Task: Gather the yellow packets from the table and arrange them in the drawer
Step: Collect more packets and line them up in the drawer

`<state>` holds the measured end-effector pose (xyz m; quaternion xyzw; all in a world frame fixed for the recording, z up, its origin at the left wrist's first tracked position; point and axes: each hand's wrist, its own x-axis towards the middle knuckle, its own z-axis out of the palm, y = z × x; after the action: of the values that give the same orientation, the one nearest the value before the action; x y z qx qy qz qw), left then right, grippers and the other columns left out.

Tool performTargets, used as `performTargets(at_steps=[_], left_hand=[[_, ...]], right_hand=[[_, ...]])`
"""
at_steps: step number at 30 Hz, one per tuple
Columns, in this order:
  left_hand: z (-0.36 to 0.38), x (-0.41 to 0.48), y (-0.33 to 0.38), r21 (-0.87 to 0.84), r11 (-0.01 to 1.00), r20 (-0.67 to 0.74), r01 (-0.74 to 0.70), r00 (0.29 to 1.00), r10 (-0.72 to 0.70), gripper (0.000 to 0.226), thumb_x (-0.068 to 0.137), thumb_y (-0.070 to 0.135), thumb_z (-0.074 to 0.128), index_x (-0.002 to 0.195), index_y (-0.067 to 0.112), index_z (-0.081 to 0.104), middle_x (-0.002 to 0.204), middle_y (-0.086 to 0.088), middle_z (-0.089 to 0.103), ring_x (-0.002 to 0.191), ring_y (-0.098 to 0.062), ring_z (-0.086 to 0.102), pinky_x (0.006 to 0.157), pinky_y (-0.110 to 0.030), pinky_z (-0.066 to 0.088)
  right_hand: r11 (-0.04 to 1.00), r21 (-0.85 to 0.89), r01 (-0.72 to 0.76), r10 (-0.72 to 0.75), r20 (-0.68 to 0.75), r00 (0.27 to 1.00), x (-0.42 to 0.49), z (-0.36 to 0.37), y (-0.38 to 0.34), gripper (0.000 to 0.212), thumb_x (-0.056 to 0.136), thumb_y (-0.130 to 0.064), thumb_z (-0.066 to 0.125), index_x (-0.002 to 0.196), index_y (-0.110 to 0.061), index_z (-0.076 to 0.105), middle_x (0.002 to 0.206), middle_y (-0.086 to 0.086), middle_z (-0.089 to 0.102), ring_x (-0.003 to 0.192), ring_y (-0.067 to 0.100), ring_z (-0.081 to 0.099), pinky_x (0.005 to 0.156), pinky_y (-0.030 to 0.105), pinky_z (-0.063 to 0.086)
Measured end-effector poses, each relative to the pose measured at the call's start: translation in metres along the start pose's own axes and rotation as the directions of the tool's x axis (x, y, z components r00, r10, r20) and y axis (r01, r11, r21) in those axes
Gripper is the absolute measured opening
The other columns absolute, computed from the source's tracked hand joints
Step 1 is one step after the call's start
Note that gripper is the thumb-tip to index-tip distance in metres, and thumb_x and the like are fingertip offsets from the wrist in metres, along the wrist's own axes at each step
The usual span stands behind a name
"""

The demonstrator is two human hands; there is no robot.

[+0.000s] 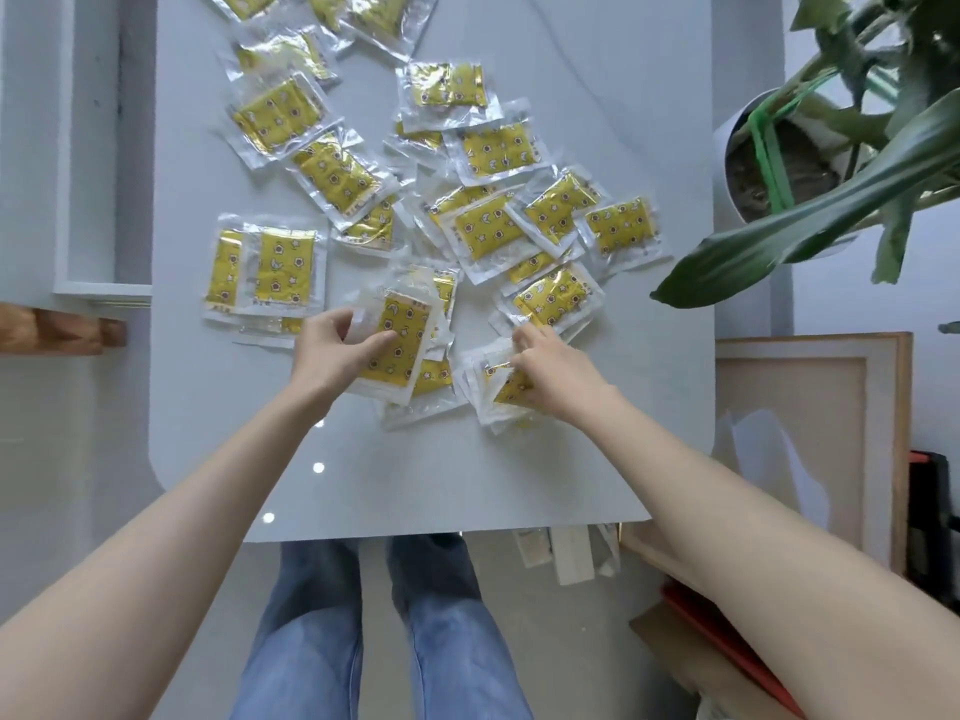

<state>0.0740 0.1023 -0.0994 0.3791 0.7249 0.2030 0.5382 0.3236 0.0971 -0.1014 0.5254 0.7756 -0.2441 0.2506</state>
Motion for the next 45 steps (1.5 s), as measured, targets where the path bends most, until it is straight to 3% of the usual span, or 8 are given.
performTargets(at_steps=[5,9,12,20,27,34,41,45], left_hand=[[-0.006,-0.011,-0.011,-0.053,0.999,-0.039,-0.001,0.999,-0.001,0.011,0.078,0.018,0.076,0.075,0.018,0.065,0.072,-0.001,0.065,0.066,-0.012,0.058,0.056,-0.013,0.045],[-0.007,-0.016,-0.013,-0.081,0.997,-0.064,0.015,0.998,-0.02,0.011,0.075,0.025,0.078,0.078,0.02,0.069,0.089,-0.015,0.071,0.086,-0.032,0.068,0.077,-0.038,0.058],[-0.007,-0.019,-0.012,-0.107,0.994,-0.056,0.02,0.998,-0.027,0.031,0.067,0.038,0.079,0.083,0.013,0.071,0.095,-0.024,0.07,0.095,-0.042,0.065,0.085,-0.053,0.054],[-0.015,-0.037,0.008,-0.202,0.979,-0.035,0.031,0.999,-0.039,0.019,0.083,0.014,0.07,0.102,0.01,0.068,0.087,-0.003,0.07,0.079,-0.014,0.067,0.069,-0.02,0.055],[-0.062,-0.073,0.044,-0.269,0.963,-0.058,0.01,0.998,-0.027,0.011,0.085,0.02,0.069,0.093,0.013,0.067,0.079,0.005,0.067,0.066,0.0,0.064,0.059,-0.009,0.051],[-0.144,-0.121,0.061,-0.351,0.936,-0.076,-0.021,0.997,-0.007,0.018,0.082,0.022,0.071,0.095,0.011,0.069,0.085,0.001,0.071,0.077,-0.009,0.068,0.076,-0.021,0.053],[-0.254,-0.147,0.042,-0.332,0.941,-0.093,-0.066,0.995,0.037,0.01,0.081,0.023,0.073,0.086,0.014,0.069,0.085,-0.004,0.07,0.081,-0.019,0.065,0.082,-0.034,0.051],[-0.316,-0.153,0.032,-0.277,0.954,-0.053,-0.113,0.993,0.102,0.007,0.083,0.016,0.071,0.085,0.011,0.066,0.06,0.011,0.069,0.056,0.002,0.064,0.056,-0.012,0.048]], right_hand=[[0.987,-0.145,0.073,-0.087,-0.093,0.992,0.009,0.005,-0.003,0.025,0.068,-0.006,0.075,0.093,-0.009,0.069,0.113,0.009,0.05,0.107,0.03,0.047,0.07,0.031,0.031],[0.989,-0.128,0.079,-0.108,-0.238,0.965,0.005,0.014,-0.007,0.038,0.03,0.006,0.081,0.059,-0.011,0.064,0.073,0.008,0.054,0.065,0.027,0.055,0.065,0.029,0.041],[0.991,-0.122,0.06,-0.086,-0.223,0.971,-0.001,0.017,-0.01,0.034,0.057,0.003,0.076,0.083,-0.015,0.064,0.085,0.006,0.058,0.079,0.028,0.053,0.064,0.03,0.028],[0.931,0.354,-0.087,0.129,-0.097,0.987,-0.028,-0.001,-0.013,0.034,0.081,-0.017,0.062,0.09,-0.019,0.029,0.073,-0.001,0.043,0.076,0.031,0.044,0.051,0.034,0.028],[0.398,0.899,-0.182,0.422,-0.003,0.907,-0.061,-0.057,-0.051,0.07,0.069,-0.028,0.085,0.119,-0.019,0.037,0.1,-0.003,0.055,0.095,0.021,0.057,0.085,0.039,0.049],[-0.102,0.994,-0.044,0.344,0.077,0.936,-0.096,-0.114,-0.125,0.032,0.074,-0.012,0.081,0.099,-0.017,0.061,0.086,-0.006,0.069,0.065,-0.001,0.069,0.05,0.011,0.05],[-0.347,0.935,-0.07,0.266,0.17,0.949,-0.1,-0.144,-0.232,0.051,0.069,-0.026,0.082,0.111,-0.003,0.066,0.101,0.011,0.074,0.089,0.025,0.073,0.081,0.043,0.058],[-0.455,0.89,-0.021,0.284,0.167,0.944,-0.095,-0.162,-0.299,0.027,0.08,-0.017,0.075,0.102,-0.002,0.068,0.09,0.009,0.076,0.078,0.02,0.074,0.069,0.033,0.061]])
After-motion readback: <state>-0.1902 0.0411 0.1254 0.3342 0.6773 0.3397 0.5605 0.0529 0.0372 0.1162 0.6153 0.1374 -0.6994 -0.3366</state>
